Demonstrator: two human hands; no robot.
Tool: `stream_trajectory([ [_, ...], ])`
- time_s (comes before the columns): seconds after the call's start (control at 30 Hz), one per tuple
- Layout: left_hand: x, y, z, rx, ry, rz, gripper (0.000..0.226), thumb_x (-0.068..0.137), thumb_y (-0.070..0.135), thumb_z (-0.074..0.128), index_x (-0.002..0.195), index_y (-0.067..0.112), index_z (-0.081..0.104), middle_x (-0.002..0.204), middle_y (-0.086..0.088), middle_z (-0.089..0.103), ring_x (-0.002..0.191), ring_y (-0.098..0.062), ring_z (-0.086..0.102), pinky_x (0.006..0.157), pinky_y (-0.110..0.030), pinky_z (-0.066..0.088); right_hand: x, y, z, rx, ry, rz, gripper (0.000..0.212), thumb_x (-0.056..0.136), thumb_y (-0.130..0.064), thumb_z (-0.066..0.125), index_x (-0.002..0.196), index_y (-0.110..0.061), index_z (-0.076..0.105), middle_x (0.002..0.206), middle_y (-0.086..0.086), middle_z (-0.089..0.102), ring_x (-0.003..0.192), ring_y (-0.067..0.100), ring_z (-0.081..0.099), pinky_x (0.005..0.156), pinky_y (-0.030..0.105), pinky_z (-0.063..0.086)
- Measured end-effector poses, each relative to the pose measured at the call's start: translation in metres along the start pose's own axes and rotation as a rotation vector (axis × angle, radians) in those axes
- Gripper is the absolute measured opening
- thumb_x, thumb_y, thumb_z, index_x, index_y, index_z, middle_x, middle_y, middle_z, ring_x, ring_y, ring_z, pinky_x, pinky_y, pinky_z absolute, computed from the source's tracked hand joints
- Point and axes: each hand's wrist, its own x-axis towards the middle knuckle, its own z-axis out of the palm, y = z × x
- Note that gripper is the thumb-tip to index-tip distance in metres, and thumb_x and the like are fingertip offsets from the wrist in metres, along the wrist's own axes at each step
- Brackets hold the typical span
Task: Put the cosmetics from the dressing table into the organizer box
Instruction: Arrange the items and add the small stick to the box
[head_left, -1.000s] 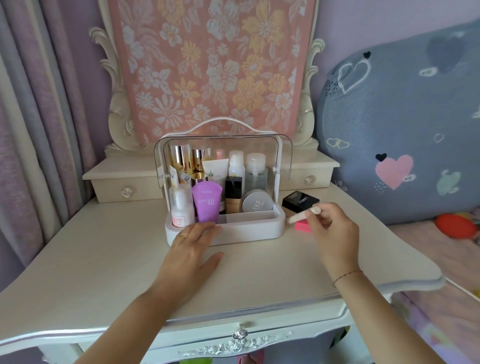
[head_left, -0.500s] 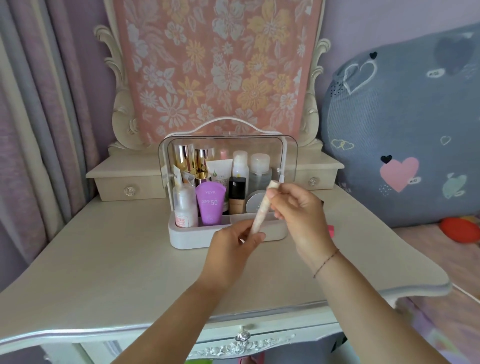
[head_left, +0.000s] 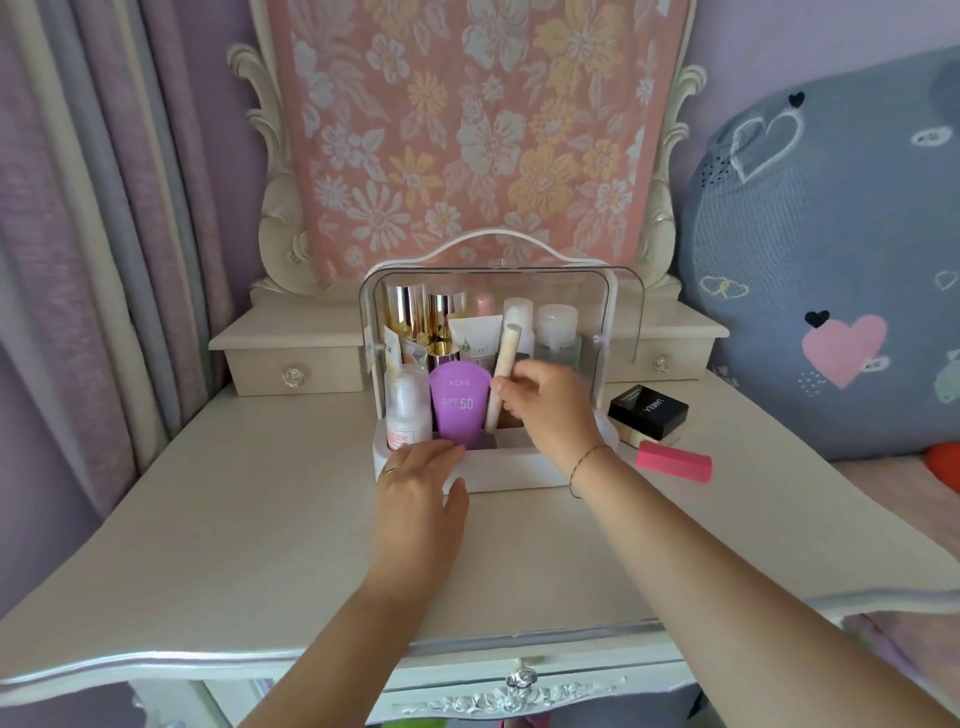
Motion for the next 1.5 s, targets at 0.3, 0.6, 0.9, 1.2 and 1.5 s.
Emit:
stream_trajectory([
  [0.3, 0.001, 0.0, 0.001, -0.03, 0.03, -0.03, 0.034, 0.065, 0.004, 0.056, 0.095, 0.011, 0.071, 0.097, -0.003, 0.069, 0.09, -0.022, 0.056, 0.082, -0.024, 0.04, -0.001, 0.021, 0.015, -0.255, -0.136, -0.001, 0.019, 0.088, -0.023, 0.062, 0.094, -0.006, 0.067, 0.09, 0.009, 0.07, 0.085, 0.024, 0.064, 0.078, 0.039, 0.052],
  [0.6, 0.002, 0.001, 0.001, -0.013, 0.024, -0.035, 0.035, 0.063, 0.004, 0.057, 0.095, 0.01, 0.071, 0.096, -0.005, 0.069, 0.089, -0.026, 0.06, 0.083, -0.024, 0.037, -0.001, 0.025, 0.012, -0.213, -0.144, 0.001, 0.016, 0.085, -0.021, 0.067, 0.098, -0.013, 0.068, 0.093, 0.0, 0.07, 0.083, 0.013, 0.062, 0.082, 0.034, 0.053],
  [0.9, 0.002, -0.001, 0.003, -0.011, 0.015, -0.013, 0.038, 0.061, -0.006, 0.068, 0.096, 0.009, 0.071, 0.097, -0.005, 0.069, 0.09, -0.028, 0.06, 0.083, -0.029, 0.043, -0.001, 0.026, 0.011, -0.196, -0.145, -0.002, 0.018, 0.084, -0.021, 0.068, 0.1, -0.012, 0.068, 0.095, 0.002, 0.07, 0.083, 0.013, 0.061, 0.082, 0.031, 0.052],
  [1.2, 0.015, 0.015, -0.017, 0.049, 0.217, -0.078, 0.032, 0.081, 0.017, 0.069, 0.112, 0.016, 0.062, 0.079, -0.003, 0.06, 0.073, -0.026, 0.056, 0.06, -0.032, 0.044, 0.0, 0.028, 0.016, -0.215, -0.167, 0.017, 0.016, 0.084, -0.027, 0.067, 0.095, -0.016, 0.069, 0.083, -0.004, 0.067, 0.082, 0.017, 0.065, 0.079, 0.038, 0.054],
  [1.5, 0.068, 0.015, -0.032, 0.113, 0.058, -0.241, 0.031, 0.09, 0.045, 0.05, 0.114, 0.029, 0.06, 0.07, -0.002, 0.065, 0.07, -0.026, 0.061, 0.053, -0.028, 0.04, 0.0, 0.028, 0.015, -0.218, -0.174, 0.021, 0.014, 0.085, -0.029, 0.065, 0.092, -0.017, 0.069, 0.08, -0.004, 0.065, 0.083, 0.019, 0.064, 0.079, 0.039, 0.052],
])
